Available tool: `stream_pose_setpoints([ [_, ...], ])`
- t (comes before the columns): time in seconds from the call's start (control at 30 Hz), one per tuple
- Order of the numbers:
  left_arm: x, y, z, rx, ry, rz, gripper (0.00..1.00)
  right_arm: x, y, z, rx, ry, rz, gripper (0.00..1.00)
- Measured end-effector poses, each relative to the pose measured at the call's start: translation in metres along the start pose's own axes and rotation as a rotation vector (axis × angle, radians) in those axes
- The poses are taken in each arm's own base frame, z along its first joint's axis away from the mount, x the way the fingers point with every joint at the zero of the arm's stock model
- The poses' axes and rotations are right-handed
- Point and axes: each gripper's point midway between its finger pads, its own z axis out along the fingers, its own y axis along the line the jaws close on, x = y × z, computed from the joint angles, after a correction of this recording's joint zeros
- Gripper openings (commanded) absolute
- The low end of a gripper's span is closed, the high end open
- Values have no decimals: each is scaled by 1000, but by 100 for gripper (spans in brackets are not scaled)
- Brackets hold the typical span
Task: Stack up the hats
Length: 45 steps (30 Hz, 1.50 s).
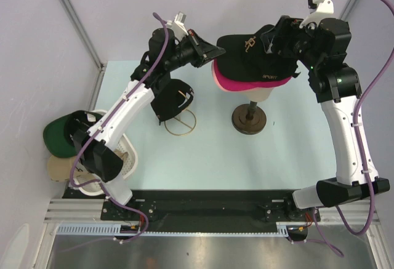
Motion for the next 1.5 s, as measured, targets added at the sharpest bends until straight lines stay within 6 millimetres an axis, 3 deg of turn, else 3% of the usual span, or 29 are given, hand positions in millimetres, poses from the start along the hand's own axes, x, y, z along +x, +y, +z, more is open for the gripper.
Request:
stream_pose_setpoints([
  [0.13, 1, 0, 0, 0, 2, 6, 3, 3, 0, 1, 39, -8, -63, 90],
  [0.2, 1, 0, 0, -1, 2, 12, 18, 4, 0, 1, 51, -12, -81, 90],
  [0.23, 1, 1, 0, -2, 2, 17, 33, 4, 0, 1, 57, -14, -85, 90],
  [0.27, 1, 2, -1, -7, 2, 24, 40, 4, 0, 1, 63, -16, -92, 90],
  [0.33, 3, 16, -2, -58, 0, 47, 58, 4, -1, 1, 74, -19, -98, 90],
  [0.53, 0, 44, -10, -174, -15, 92, 84, 5, 0, 0, 80, -21, -110, 90],
  [0.8, -7, 50, -25, -241, -39, 168, 100, 5, 1, -3, 73, -15, -111, 100],
  [0.93, -24, 52, -41, -317, -103, 271, 100, 4, 6, -7, 48, -5, -109, 100],
  [1.1, -57, 63, -85, -500, -218, 459, 100, -4, 6, -12, 45, -31, -94, 100],
  [1.23, -81, 81, -136, -667, -296, 585, 100, -27, 7, -21, 43, -112, -89, 100],
  [1.37, -94, 122, -201, -864, -333, 619, 100, -59, 11, -35, 32, -236, -90, 100],
  [1.5, -94, 167, -274, -1076, -361, 595, 100, -75, 16, -48, 7, -326, -93, 100],
])
